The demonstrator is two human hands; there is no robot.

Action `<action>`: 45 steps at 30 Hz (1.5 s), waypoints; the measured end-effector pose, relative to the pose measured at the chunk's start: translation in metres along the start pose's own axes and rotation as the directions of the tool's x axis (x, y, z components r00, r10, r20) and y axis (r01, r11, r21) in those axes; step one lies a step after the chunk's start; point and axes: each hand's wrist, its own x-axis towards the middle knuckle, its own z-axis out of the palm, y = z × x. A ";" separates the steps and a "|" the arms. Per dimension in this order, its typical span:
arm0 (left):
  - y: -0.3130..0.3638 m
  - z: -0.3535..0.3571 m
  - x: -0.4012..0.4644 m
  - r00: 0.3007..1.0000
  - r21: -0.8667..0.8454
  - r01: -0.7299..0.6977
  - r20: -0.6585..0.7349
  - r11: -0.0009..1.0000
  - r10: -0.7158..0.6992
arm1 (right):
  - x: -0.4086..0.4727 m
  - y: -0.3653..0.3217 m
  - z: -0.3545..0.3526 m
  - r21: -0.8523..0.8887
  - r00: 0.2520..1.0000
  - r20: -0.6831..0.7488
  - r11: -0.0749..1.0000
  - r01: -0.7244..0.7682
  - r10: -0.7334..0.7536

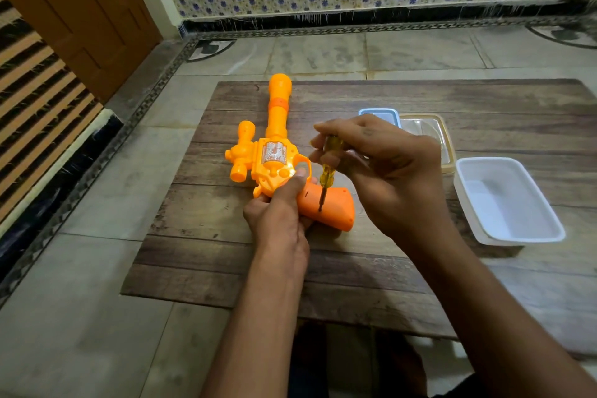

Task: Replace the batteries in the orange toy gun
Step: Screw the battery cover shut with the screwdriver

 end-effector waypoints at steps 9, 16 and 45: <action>0.001 0.000 -0.002 1.000 0.003 0.001 -0.010 1.000 -0.001 | 0.000 0.002 0.001 -0.016 1.000 0.017 1.000 -0.015 0.016; 0.001 0.001 -0.006 1.000 -0.011 -0.020 -0.001 1.000 0.020 | 0.001 -0.001 0.001 -0.032 0.999 0.048 0.999 0.003 -0.001; -0.004 -0.001 0.003 1.000 0.040 -0.002 -0.008 0.999 0.003 | -0.011 -0.012 0.019 -0.315 0.976 -0.209 0.949 -0.012 -0.057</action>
